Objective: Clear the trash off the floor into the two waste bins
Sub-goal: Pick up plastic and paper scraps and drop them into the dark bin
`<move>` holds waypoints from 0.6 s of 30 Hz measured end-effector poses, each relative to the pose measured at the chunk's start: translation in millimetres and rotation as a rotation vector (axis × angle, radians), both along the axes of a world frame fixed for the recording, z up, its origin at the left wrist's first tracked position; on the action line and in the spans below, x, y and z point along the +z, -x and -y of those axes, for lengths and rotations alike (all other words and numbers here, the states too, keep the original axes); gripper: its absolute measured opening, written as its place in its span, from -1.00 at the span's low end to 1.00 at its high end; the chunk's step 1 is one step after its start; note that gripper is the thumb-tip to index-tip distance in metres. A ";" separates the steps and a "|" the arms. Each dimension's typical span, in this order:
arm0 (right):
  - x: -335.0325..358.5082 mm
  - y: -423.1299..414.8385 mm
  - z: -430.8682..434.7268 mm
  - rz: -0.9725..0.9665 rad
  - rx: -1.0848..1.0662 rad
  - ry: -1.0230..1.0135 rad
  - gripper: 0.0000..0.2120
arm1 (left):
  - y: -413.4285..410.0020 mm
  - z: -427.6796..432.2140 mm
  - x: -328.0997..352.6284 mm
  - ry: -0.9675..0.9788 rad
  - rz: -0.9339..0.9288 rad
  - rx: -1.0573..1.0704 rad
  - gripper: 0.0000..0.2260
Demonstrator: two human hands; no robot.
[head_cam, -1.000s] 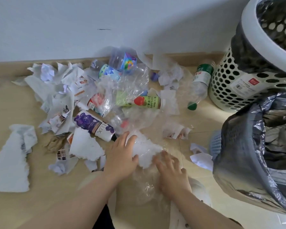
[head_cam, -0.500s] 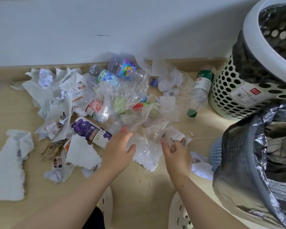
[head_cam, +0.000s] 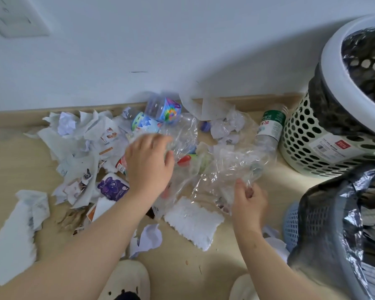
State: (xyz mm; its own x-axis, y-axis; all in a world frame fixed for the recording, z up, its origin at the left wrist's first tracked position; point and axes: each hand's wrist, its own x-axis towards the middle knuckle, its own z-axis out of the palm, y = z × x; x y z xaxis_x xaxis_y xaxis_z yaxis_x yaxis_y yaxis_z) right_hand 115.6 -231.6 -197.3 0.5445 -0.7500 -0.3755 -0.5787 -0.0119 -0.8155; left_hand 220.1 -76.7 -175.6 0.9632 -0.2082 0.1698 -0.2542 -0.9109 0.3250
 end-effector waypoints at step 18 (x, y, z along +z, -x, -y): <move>9.5 13.0 -2.4 -0.139 0.175 0.013 -0.63 | 5.6 -6.1 4.5 0.011 -0.491 0.082 -0.80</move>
State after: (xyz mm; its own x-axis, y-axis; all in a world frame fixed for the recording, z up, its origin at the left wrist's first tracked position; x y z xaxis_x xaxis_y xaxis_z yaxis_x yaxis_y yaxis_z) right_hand 102.5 -229.1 -187.8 0.6107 -0.6539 -0.4467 -0.6734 -0.1319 -0.7274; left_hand 214.5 -70.6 -171.1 0.9433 -0.1293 -0.3058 0.0033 -0.9173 0.3982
